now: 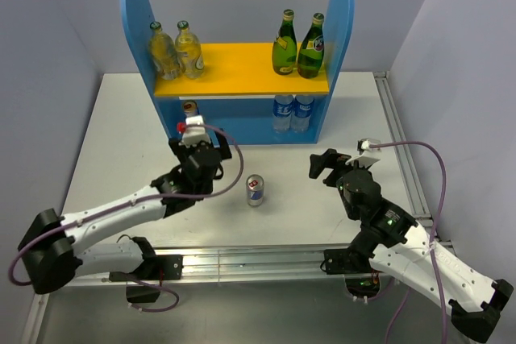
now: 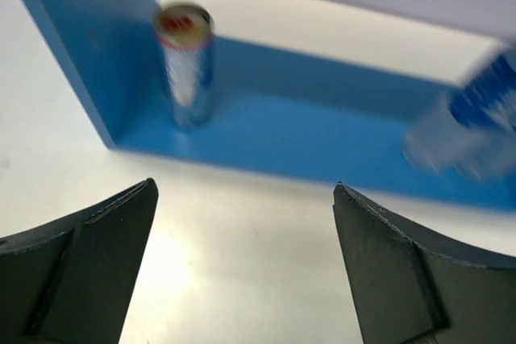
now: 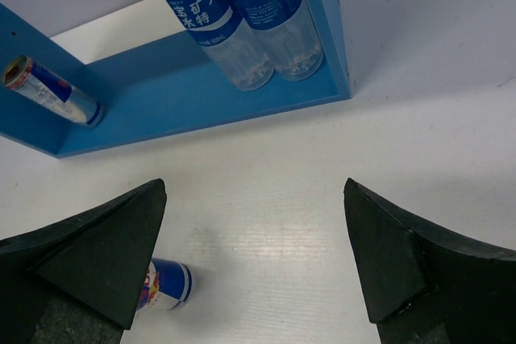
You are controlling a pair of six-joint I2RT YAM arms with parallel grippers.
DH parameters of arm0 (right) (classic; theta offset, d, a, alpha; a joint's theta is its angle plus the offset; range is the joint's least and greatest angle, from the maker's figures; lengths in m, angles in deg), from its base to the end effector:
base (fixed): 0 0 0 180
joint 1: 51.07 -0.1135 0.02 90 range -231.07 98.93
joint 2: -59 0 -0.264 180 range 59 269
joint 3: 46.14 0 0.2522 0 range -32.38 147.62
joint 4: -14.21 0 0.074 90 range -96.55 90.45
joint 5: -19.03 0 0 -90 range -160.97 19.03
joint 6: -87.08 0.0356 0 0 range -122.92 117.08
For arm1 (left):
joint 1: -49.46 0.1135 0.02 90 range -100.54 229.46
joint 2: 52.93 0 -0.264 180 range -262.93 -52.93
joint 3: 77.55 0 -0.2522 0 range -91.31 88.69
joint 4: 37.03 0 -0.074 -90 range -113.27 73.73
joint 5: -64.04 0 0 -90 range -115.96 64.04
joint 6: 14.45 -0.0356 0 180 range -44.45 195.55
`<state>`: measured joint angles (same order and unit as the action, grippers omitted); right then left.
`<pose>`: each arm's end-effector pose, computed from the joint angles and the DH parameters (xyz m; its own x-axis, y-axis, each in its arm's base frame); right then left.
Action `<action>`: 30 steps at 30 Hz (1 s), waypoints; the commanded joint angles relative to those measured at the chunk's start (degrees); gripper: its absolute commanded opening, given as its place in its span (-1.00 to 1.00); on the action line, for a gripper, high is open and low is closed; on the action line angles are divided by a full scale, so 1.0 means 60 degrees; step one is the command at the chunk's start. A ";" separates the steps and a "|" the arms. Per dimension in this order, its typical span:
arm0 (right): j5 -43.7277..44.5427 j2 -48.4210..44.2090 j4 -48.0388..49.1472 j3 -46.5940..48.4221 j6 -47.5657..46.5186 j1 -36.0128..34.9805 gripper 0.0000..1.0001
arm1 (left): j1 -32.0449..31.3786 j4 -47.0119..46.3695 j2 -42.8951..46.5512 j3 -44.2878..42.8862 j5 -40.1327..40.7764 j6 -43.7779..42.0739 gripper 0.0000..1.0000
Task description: Place and organize the beverage onto the shelf
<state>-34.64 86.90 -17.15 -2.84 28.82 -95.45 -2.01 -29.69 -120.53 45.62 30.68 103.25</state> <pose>0.1066 0.0748 0.2758 -0.2494 0.3489 -0.9034 -0.0296 0.9297 0.3673 0.1828 -0.1818 0.2814 -0.1415 -0.2326 -0.9622 -0.1470 0.9662 -0.2119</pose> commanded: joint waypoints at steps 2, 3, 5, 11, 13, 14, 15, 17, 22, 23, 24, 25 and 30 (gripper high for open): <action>0.0038 -0.0021 0.0209 -0.0074 0.0056 -0.0045 0.96 | -0.1656 0.2194 0.1492 0.0980 -0.0269 0.1548 0.93; 0.0038 -0.0007 0.0224 -0.0075 0.0084 -0.0045 0.96 | -0.2025 0.2226 0.1799 0.1199 -0.0372 0.1840 0.93; 0.0023 0.0081 0.0297 -0.0089 0.0070 -0.0045 0.96 | -0.3050 0.2168 0.2635 0.1859 -0.0490 0.2061 0.97; 0.0023 0.0316 0.0327 -0.0045 0.0085 -0.0045 0.96 | -0.4957 -0.0158 0.3795 0.3602 -0.1017 0.1726 0.95; 0.0038 0.0257 0.0327 -0.0074 0.0085 -0.0045 0.96 | -0.5046 -0.1300 0.3343 0.4070 -0.1236 0.1580 0.95; 0.0067 0.0199 0.0312 -0.0089 0.0085 -0.0045 0.96 | -0.5046 -0.1681 0.3094 0.4174 -0.1281 0.1463 0.95; 0.0081 0.0155 0.0312 -0.0089 0.0099 -0.0045 0.96 | -0.5032 -0.2149 0.2381 0.4248 -0.1267 0.1259 0.95; 0.0096 0.0154 0.0269 -0.0075 0.0085 -0.0045 0.96 | -0.5046 -0.3277 0.1572 0.4263 -0.1106 0.1009 0.93; 0.0140 0.0038 0.0136 -0.0045 0.0085 -0.0045 0.96 | -0.4974 -0.5767 -0.0933 0.4249 -0.0944 0.0364 0.94; 0.0140 0.0023 0.0165 -0.0060 0.0085 -0.0045 0.96 | -0.4900 -0.6207 -0.1285 0.4147 -0.1089 0.0305 0.93; 0.0140 0.0008 0.0180 -0.0060 0.0085 -0.0045 0.96 | -0.4842 -0.6342 -0.2042 0.3986 -0.1004 0.0276 0.93; 0.0140 0.0008 0.0180 -0.0074 0.0085 -0.0045 0.96 | -0.4768 -0.6459 -0.2441 0.3608 -0.0916 0.0246 0.93; 0.0140 0.0081 0.0195 -0.0060 0.0129 -0.0059 0.96 | -0.4505 -0.7571 -0.4623 0.2726 -0.0798 -0.0179 0.92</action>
<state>-34.57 87.49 -16.98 -2.84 29.02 -95.45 -30.05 -64.77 -143.72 65.53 24.97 104.74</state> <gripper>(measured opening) 0.979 0.963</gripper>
